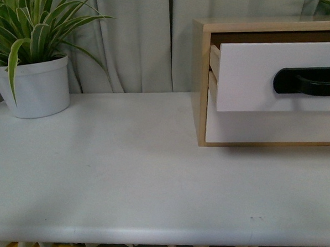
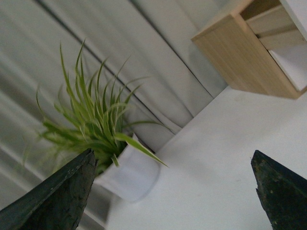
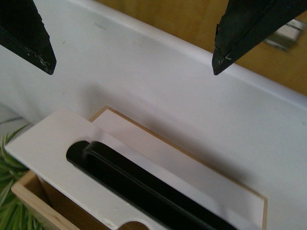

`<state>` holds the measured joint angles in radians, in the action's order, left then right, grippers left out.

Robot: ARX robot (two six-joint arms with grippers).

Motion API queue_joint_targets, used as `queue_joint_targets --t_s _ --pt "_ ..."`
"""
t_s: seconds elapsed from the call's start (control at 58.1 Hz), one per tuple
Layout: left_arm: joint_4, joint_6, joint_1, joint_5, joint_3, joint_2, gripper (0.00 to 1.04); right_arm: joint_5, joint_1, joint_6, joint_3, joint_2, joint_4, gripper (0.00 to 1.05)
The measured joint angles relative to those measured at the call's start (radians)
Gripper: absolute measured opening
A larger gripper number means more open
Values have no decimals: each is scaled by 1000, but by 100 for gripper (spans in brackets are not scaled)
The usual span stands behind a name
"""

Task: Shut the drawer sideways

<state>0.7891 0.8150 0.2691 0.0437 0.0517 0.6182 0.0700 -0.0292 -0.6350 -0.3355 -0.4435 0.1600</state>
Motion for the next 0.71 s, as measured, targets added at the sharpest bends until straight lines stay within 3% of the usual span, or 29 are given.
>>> queue_joint_targets --t_s 0.155,0.31,0.413,0.706 --pt "264 422 -17 208 6 290 98 -18 19 -256 -64 -72 15 95" --pt "353 702 6 334 30 486 98 -7 -12 -424 -94 -126 -15 95" --pt "384 789 51 333 78 587 98 42 -60 -469 -111 -172 -49 95" --pt "420 795 150 270 228 782 98 166 -208 -476 -206 -329 -112 95"
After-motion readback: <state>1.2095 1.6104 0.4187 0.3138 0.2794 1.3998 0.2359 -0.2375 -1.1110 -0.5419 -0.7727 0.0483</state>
